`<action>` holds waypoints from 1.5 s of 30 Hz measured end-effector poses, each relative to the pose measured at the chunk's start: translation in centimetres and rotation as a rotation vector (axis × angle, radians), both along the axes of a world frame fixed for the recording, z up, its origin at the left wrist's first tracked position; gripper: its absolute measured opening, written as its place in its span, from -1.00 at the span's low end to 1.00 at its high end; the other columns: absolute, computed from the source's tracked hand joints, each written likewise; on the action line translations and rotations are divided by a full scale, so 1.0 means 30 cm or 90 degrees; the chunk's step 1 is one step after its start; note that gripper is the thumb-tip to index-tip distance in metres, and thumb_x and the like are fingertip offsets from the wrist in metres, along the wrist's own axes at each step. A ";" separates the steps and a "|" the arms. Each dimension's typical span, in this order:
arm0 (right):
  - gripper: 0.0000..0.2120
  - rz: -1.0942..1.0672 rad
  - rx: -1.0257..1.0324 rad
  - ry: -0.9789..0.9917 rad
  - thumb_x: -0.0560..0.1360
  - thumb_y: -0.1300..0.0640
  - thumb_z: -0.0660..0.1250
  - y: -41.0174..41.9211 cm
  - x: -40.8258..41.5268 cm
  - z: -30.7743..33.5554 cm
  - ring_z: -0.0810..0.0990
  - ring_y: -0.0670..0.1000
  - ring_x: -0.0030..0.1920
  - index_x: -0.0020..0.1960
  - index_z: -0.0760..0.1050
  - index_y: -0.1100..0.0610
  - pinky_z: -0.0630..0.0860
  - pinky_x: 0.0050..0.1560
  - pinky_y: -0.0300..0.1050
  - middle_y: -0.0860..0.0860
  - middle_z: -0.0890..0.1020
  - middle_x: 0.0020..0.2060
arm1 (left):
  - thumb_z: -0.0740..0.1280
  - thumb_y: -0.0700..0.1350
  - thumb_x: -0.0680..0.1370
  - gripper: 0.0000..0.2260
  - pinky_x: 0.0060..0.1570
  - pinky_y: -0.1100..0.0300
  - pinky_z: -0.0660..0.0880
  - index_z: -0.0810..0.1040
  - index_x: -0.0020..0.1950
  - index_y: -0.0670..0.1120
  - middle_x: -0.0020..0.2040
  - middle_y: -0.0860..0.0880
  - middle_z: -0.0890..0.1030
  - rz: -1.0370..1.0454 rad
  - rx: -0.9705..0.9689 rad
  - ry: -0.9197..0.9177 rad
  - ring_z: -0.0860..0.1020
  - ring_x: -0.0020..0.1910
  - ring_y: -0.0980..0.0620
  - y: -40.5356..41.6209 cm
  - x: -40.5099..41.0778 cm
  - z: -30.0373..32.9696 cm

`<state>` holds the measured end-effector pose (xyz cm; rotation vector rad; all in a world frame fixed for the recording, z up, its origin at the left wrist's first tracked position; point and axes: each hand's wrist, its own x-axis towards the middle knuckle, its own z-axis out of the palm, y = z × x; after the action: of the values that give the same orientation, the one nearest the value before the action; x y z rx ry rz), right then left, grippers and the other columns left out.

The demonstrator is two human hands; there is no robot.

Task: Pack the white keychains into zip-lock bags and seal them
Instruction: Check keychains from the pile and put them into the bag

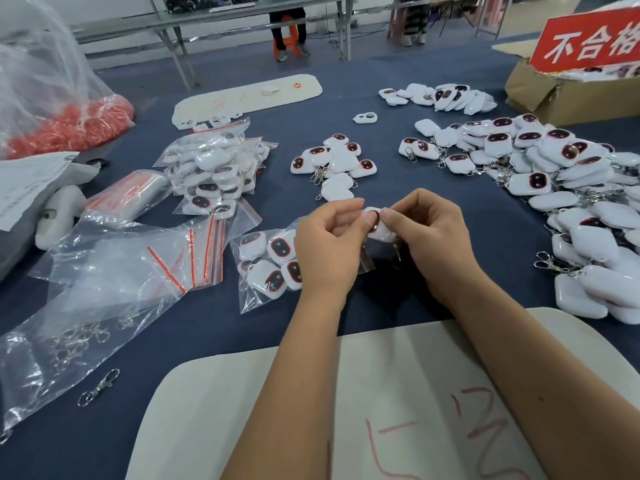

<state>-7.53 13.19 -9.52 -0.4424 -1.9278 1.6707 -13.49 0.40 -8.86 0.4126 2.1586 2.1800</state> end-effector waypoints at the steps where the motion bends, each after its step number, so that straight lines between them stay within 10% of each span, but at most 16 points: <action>1: -0.86 0.017 -0.010 -0.001 0.51 0.14 0.52 0.007 0.000 0.000 0.54 -0.06 -0.39 -0.17 0.60 0.10 0.50 -0.36 -0.21 0.03 0.64 -0.37 | 0.53 -0.24 0.52 -0.83 0.01 0.09 0.66 0.71 0.09 -0.11 -0.12 -0.06 0.76 0.022 0.037 -0.025 0.73 -0.11 0.00 -0.003 -0.002 0.002; 6: -0.72 0.220 -0.081 -0.010 0.52 0.13 0.46 0.022 0.009 0.010 0.47 -0.02 -0.38 0.23 0.64 0.09 0.43 -0.39 -0.21 0.07 0.61 -0.29 | 0.53 -0.22 0.52 -0.92 -0.14 0.15 0.62 0.70 0.00 -0.12 -0.16 -0.09 0.76 0.014 0.102 -0.083 0.71 -0.21 0.02 -0.020 -0.019 0.016; 20: -0.87 0.168 -0.042 0.012 0.65 0.28 0.34 0.017 0.002 0.005 0.56 0.02 -0.38 0.07 0.68 0.22 0.48 -0.40 -0.22 0.12 0.69 -0.29 | 0.48 -0.13 0.57 -0.96 0.01 -0.12 0.68 0.72 -0.08 -0.03 -0.18 -0.05 0.75 -0.038 -0.065 -0.052 0.72 -0.10 -0.12 -0.017 -0.014 0.018; 32: -0.86 0.159 -0.022 0.032 0.66 0.26 0.35 0.005 0.005 0.008 0.58 -0.04 -0.34 0.09 0.69 0.14 0.52 -0.35 -0.21 0.03 0.71 -0.25 | 0.47 -0.17 0.58 -0.96 -0.11 0.26 0.60 0.70 0.01 -0.10 -0.12 -0.02 0.73 -0.045 -0.046 0.021 0.68 -0.13 0.07 -0.023 -0.018 0.016; 45: -0.90 0.158 -0.009 0.008 0.64 0.23 0.36 0.017 0.008 0.002 0.61 0.01 -0.35 0.02 0.65 0.15 0.54 -0.34 -0.16 0.08 0.72 -0.26 | 0.47 -0.15 0.58 -0.94 -0.02 0.03 0.67 0.71 0.03 -0.10 -0.10 -0.05 0.74 -0.096 -0.030 0.019 0.71 -0.06 -0.11 -0.028 -0.021 0.004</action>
<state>-7.30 13.70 -9.45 -0.2037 -2.0302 1.8367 -14.11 -0.45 -8.74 0.5890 2.1132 2.0530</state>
